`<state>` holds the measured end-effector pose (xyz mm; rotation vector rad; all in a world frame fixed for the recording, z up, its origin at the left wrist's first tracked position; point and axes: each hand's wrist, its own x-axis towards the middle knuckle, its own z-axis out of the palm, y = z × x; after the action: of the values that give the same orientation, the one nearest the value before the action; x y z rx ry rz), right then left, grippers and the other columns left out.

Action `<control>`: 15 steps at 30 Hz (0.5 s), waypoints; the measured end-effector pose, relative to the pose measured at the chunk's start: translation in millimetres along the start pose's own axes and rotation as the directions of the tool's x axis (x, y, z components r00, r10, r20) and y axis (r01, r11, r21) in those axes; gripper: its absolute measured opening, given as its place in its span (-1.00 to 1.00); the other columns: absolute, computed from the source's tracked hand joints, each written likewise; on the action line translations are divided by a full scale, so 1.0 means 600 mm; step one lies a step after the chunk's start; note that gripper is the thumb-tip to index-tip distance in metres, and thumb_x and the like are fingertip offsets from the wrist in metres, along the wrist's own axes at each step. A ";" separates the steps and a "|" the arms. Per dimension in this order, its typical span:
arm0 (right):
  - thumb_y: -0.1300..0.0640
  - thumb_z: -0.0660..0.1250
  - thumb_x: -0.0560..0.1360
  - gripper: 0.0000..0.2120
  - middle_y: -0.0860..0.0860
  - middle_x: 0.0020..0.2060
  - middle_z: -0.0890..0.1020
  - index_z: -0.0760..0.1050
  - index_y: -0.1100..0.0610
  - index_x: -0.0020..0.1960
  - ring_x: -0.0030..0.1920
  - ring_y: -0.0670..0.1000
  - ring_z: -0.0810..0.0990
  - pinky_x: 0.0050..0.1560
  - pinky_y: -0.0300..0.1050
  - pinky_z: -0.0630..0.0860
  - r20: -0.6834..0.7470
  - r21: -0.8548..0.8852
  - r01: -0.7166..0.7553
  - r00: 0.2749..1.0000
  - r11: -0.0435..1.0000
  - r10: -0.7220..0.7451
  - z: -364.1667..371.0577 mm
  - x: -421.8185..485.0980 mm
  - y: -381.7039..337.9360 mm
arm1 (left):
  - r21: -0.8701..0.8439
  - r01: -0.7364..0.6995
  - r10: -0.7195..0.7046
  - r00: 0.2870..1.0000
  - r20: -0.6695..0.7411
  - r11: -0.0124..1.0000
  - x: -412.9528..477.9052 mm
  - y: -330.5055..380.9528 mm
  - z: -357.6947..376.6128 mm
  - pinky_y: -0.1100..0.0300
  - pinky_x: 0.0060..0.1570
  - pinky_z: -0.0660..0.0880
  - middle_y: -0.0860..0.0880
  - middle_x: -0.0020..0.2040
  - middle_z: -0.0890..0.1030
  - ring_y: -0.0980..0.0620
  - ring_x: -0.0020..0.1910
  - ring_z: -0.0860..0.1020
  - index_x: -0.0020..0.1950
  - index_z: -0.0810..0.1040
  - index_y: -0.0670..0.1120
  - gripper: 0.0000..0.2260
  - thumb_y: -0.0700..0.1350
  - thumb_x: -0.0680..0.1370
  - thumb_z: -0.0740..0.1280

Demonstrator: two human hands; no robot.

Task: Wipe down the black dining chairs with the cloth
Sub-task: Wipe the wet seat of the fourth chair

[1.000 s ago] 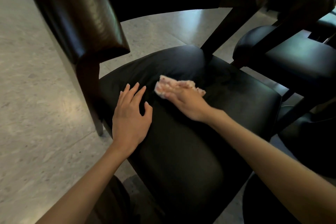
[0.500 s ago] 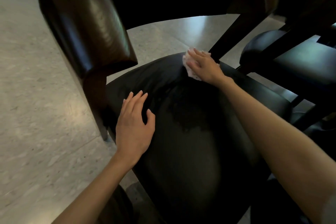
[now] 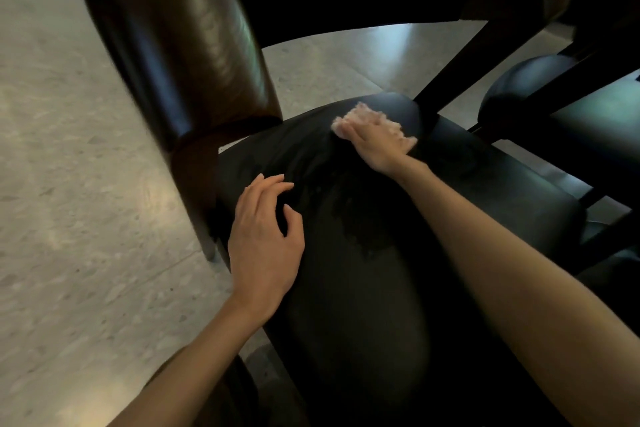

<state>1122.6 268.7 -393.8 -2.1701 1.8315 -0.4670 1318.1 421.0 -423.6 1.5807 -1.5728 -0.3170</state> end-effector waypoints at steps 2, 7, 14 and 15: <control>-0.16 0.00 0.65 -0.60 0.09 0.49 0.29 0.50 -0.05 0.26 0.46 0.13 0.26 0.47 0.16 0.12 0.119 0.128 0.065 0.990 0.990 -0.080 0.020 -0.012 -0.030 | 0.012 0.035 -0.034 0.998 -0.050 0.999 -0.005 -0.002 -0.004 0.37 0.35 0.10 0.07 0.30 0.49 0.21 0.39 0.29 0.24 0.52 -0.03 -0.75 -0.15 0.59 0.22; 0.01 0.05 0.68 -0.64 0.07 0.45 0.37 0.45 0.04 0.38 0.48 0.03 0.24 0.51 0.06 0.09 0.209 0.194 0.238 0.938 0.952 -0.277 0.051 -0.085 -0.136 | 0.014 0.061 -0.059 0.993 -0.104 0.998 -0.013 -0.008 -0.013 0.24 0.27 0.29 0.05 0.22 0.54 0.13 0.26 0.42 0.19 0.53 -0.02 -0.77 -0.18 0.56 0.23; -0.05 0.02 0.67 -0.62 -0.03 0.34 0.51 0.43 -0.02 0.40 0.37 -0.05 0.40 0.48 0.00 0.16 0.281 0.196 0.298 0.895 0.934 -0.345 0.043 -0.205 -0.156 | 0.058 -0.013 0.013 1.000 0.012 0.998 -0.079 -0.054 -0.063 0.45 0.16 0.27 0.05 0.25 0.48 0.24 0.24 0.35 0.26 0.50 -0.04 -0.76 -0.12 0.60 0.21; -0.07 0.01 0.67 -0.61 -0.06 0.35 0.50 0.42 -0.05 0.40 0.37 -0.06 0.39 0.48 -0.07 0.13 0.301 0.160 0.282 0.899 0.946 -0.319 0.034 -0.218 -0.153 | 0.064 -0.017 0.014 0.999 0.038 0.998 -0.086 -0.062 -0.071 0.51 0.14 0.23 0.05 0.28 0.47 0.26 0.25 0.34 0.29 0.48 -0.03 -0.74 -0.09 0.61 0.20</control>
<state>1194.0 412.9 -385.5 -2.2987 1.2751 -0.2453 1364.9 478.0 -443.9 1.6191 -1.6381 -0.2916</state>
